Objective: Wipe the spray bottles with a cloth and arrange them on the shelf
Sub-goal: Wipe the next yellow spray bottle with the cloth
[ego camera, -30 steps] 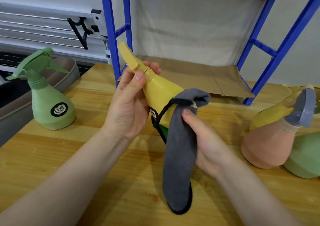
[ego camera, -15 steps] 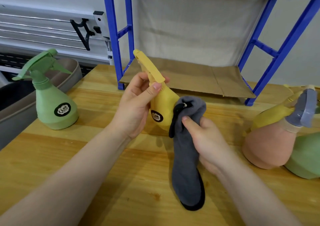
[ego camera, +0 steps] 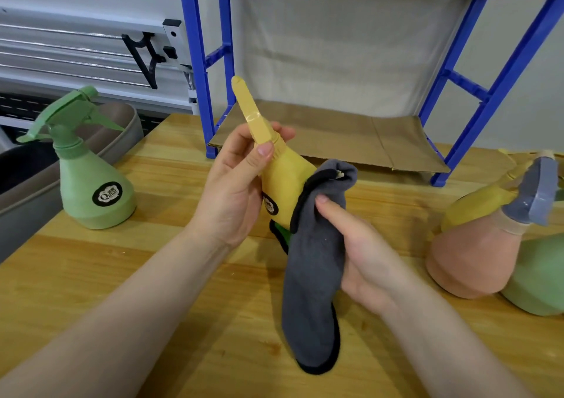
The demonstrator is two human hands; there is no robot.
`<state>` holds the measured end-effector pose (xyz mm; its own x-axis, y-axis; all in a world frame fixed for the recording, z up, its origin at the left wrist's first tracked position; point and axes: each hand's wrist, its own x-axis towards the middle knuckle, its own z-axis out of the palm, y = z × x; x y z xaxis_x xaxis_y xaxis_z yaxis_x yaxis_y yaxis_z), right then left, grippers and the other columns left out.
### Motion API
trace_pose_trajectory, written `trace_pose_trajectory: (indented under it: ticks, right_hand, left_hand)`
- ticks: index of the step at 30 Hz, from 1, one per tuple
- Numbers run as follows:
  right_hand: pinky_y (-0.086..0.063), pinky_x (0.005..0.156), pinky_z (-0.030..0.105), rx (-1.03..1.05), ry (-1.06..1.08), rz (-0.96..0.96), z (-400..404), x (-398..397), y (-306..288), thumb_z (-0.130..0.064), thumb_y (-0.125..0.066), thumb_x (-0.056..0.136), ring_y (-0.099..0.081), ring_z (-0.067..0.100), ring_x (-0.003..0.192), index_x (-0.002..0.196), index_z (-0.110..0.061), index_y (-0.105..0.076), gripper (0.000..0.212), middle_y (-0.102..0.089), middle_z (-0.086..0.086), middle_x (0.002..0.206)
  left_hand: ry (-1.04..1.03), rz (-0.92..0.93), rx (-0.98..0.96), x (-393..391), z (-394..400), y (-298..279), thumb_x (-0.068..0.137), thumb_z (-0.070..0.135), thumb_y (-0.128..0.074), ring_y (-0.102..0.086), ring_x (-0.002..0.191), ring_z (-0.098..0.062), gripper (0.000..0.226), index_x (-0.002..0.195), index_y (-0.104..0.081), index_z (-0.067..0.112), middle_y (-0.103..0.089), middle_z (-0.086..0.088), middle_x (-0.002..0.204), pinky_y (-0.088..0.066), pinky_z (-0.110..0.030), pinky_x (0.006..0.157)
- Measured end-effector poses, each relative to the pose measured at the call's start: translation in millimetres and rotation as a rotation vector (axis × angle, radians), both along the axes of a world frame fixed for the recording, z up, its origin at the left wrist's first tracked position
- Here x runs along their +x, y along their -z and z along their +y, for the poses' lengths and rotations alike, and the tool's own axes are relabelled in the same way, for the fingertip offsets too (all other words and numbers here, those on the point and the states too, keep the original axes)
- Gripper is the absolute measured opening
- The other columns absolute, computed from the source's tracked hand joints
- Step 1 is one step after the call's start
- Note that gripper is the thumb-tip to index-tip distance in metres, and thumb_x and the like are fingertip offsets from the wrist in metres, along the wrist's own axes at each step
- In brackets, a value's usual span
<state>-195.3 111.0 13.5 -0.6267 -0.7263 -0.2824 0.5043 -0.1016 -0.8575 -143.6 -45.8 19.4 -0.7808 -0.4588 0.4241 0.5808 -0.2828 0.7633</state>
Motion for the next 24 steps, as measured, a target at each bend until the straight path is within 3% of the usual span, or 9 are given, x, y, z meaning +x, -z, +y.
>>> trace_pose_trajectory:
  ticks: [4,8,11,14,16,20,24]
  right_hand:
    - [-0.057,0.078,0.033,0.195,-0.038,0.166,3.0,-10.8,2.6,-0.038,-0.066,0.084,-0.073,0.020,0.091,0.106,-0.005,-0.070,0.039,-0.076,0.011,0.096]
    - [-0.056,0.072,0.032,0.353,0.094,0.432,2.9,-16.7,9.0,-0.029,-0.064,0.093,-0.073,0.022,0.084,0.090,-0.005,-0.072,0.025,-0.076,0.012,0.084]
    - [-0.051,0.062,0.030,0.431,0.242,0.732,4.3,-19.8,6.6,-0.029,-0.065,0.091,-0.069,0.013,0.070,0.074,-0.011,-0.070,0.025,-0.073,0.005,0.070]
    - [-0.052,0.062,0.028,0.320,0.376,0.850,8.4,-22.4,-2.8,-0.032,-0.066,0.090,-0.068,0.008,0.066,0.072,-0.016,-0.067,0.024,-0.072,-0.001,0.069]
    - [-0.052,0.061,0.017,0.186,0.417,0.867,11.7,-22.0,-9.0,-0.030,-0.065,0.090,-0.067,0.000,0.070,0.077,-0.021,-0.066,0.015,-0.072,-0.011,0.070]
    - [-0.048,0.062,0.011,-0.016,0.447,0.940,17.0,-18.9,-14.7,-0.033,-0.063,0.087,-0.064,-0.006,0.071,0.081,-0.024,-0.063,0.010,-0.068,-0.020,0.068]
    - [-0.048,0.066,0.011,-0.110,0.474,1.000,20.7,-18.3,-14.1,-0.031,-0.062,0.089,-0.063,-0.006,0.077,0.087,-0.025,-0.062,0.007,-0.068,-0.022,0.075]
  left_hand:
    - [-0.031,-0.051,-0.039,-0.9,-3.4,-1.6,0.089,0.015,-0.056,-0.060,0.105,-0.014,0.017,0.106,-0.060,0.015,-0.070,0.001,0.104,-0.048,-0.033,0.094]
    - [-0.113,-0.120,-0.167,-1.1,-8.2,-2.3,0.090,0.015,-0.057,-0.061,0.099,-0.011,0.015,0.104,-0.062,0.016,-0.071,0.001,0.104,-0.048,-0.028,0.086]
    - [-0.191,-0.181,-0.288,-0.6,-7.2,-0.8,0.093,0.014,-0.059,-0.062,0.094,-0.007,0.015,0.107,-0.065,0.014,-0.072,0.001,0.103,-0.049,-0.021,0.081]
    - [-0.278,-0.252,-0.466,-0.5,-7.4,2.2,0.092,0.011,-0.062,-0.065,0.098,-0.008,0.021,0.113,-0.064,0.010,-0.071,-0.003,0.107,-0.050,-0.024,0.085]
    - [-0.356,-0.296,-0.603,-0.9,-7.9,3.5,0.089,0.017,-0.067,-0.064,0.104,-0.012,0.023,0.112,-0.066,0.017,-0.071,0.004,0.106,-0.050,-0.030,0.091]
    - [-0.551,-0.395,-0.759,0.1,-7.8,2.9,0.084,0.025,-0.074,-0.060,0.104,-0.007,0.027,0.110,-0.066,0.021,-0.067,0.007,0.107,-0.047,-0.022,0.094]
    - [-0.689,-0.399,-0.920,2.5,-11.4,0.2,0.079,0.043,-0.072,-0.059,0.105,-0.013,0.036,0.109,-0.067,0.025,-0.062,0.016,0.104,-0.048,-0.042,0.096]
